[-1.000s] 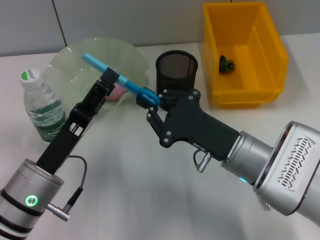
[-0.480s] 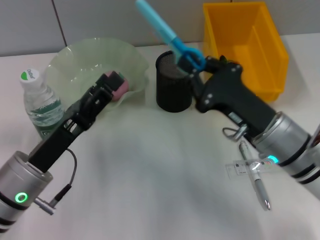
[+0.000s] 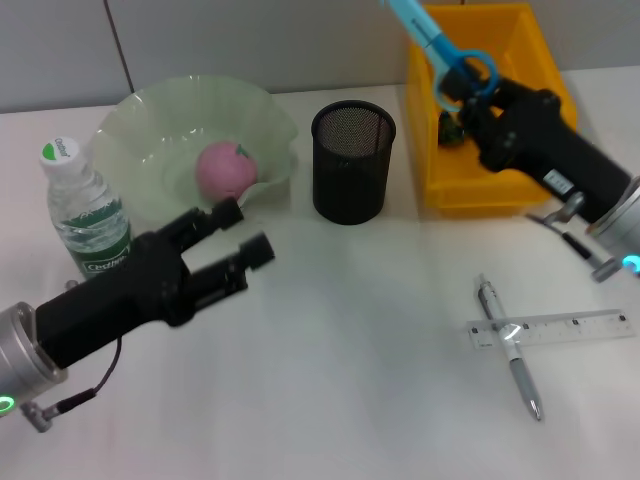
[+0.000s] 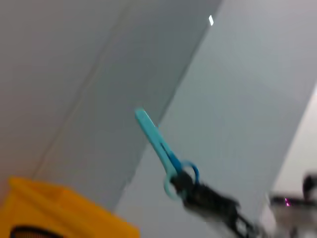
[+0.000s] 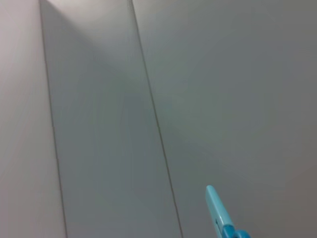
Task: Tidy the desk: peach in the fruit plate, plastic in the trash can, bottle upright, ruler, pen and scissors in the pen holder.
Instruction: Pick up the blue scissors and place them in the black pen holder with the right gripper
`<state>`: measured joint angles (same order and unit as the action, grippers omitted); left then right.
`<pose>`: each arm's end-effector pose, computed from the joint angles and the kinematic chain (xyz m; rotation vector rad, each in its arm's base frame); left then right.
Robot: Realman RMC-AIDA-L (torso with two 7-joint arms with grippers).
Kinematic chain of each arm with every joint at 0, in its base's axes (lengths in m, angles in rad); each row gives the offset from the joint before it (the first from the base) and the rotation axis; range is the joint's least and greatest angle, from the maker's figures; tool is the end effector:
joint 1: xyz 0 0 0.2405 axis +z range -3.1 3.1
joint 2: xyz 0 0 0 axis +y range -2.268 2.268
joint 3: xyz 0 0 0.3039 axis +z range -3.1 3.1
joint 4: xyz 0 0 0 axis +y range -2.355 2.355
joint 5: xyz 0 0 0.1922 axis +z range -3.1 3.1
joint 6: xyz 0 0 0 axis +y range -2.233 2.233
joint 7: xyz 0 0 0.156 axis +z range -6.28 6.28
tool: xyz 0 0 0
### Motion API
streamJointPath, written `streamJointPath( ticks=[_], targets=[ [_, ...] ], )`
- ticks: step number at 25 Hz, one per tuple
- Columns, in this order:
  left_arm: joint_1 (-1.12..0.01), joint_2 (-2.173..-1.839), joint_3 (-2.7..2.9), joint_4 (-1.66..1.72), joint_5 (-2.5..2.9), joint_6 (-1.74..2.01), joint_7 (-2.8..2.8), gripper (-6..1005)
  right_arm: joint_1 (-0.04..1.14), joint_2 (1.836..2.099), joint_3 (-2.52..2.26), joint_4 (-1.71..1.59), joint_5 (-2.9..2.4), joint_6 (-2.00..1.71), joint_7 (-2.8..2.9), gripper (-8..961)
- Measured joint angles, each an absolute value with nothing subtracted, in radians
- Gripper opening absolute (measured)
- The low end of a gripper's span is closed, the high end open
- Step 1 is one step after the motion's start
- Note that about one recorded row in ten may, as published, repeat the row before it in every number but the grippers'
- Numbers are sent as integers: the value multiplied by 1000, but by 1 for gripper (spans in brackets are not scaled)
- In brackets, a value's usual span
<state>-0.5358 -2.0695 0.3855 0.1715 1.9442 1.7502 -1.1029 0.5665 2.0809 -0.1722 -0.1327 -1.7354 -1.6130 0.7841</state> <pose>-0.2642 0.2990 -0.0561 -2.5182 -0.7412 -1.3671 0.2694 0.3507 -0.0230 -2.0377 0.4536 1.2934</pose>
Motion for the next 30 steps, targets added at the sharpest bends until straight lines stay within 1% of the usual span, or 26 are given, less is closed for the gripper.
streamJointPath(
  ticks=[2, 3, 4, 7, 8, 9, 12, 13, 14, 15, 16, 17, 18, 19, 20, 22, 23, 24, 27, 28, 30],
  targets=[
    [-533, -2069, 424, 210, 1953, 1749, -1103, 818, 566, 2079, -193, -217, -1745, -1612, 871, 110],
    [-529, -2068, 474, 258, 1956, 1746, -1106, 818, 566, 2078, -239, -314, -1749, -1608, 976, 112],
    [-529, -2068, 474, 258, 1956, 1746, -1106, 818, 566, 2078, -239, -314, -1749, -1608, 976, 113],
    [-522, -2065, 534, 313, 1959, 1740, -1116, 817, 566, 2073, -340, -459, -1749, -1586, 1139, 116],
    [-515, -2064, 570, 354, 1963, 1729, -1129, 817, 563, 2070, -404, -547, -1749, -1575, 1235, 118],
    [-515, -2064, 570, 354, 1963, 1729, -1129, 817, 563, 2070, -404, -547, -1749, -1575, 1235, 119],
    [-498, -2063, 604, 408, 1964, 1708, -1149, 817, 555, 2065, -495, -682, -1754, -1565, 1379, 122],
    [-493, -2063, 613, 421, 1965, 1697, -1151, 817, 556, 2056, -534, -755, -1775, -1557, 1479, 124],
    [-493, -2063, 613, 421, 1965, 1697, -1151, 817, 556, 2056, -534, -755, -1775, -1557, 1479, 125],
    [-491, -2063, 614, 422, 1966, 1692, -1150, 817, 569, 2045, -557, -830, -1817, -1557, 1590, 126],
    [-489, -2063, 614, 422, 1966, 1686, -1147, 817, 569, 2045, -557, -830, -1817, -1557, 1590, 127],
    [-487, -2063, 614, 422, 1966, 1682, -1145, 817, 579, 2039, -566, -867, -1841, -1557, 1648, 128],
    [-486, -2063, 614, 423, 1966, 1679, -1144, 817, 601, 2026, -578, -934, -1892, -1557, 1758, 130],
    [-486, -2063, 614, 423, 1966, 1679, -1144, 817, 601, 2026, -578, -934, -1892, -1557, 1758, 131],
    [-485, -2064, 614, 423, 1966, 1676, -1143, 816, 615, 2019, -582, -966, -1928, -1561, 1814, 132],
    [-485, -2064, 614, 423, 1966, 1676, -1143, 816, 650, 2005, -588, -1019, -2001, -1580, 1900, 134],
    [-485, -2067, 615, 422, 1967, 1674, -1130, 816, 684, 1992, -594, -1048, -2064, -1608, 1963, 136],
    [-485, -2067, 615, 422, 1967, 1674, -1130, 816, 684, 1992, -594, -1048, -2064, -1608, 1963, 137],
    [-485, -2068, 615, 417, 1967, 1670, -1120, 816, 743, 1974, -620, -1075, -2165, -1643, 2056, 140],
    [-485, -2068, 615, 416, 1967, 1668, -1120, 816, 791, 1961, -649, -1087, -2254, -1661, 2129, 142],
    [-484, -2068, 615, 416, 1967, 1665, -1120, 816, 814, 1956, -662, -1092, -2295, -1667, 2158, 144]
  ],
)
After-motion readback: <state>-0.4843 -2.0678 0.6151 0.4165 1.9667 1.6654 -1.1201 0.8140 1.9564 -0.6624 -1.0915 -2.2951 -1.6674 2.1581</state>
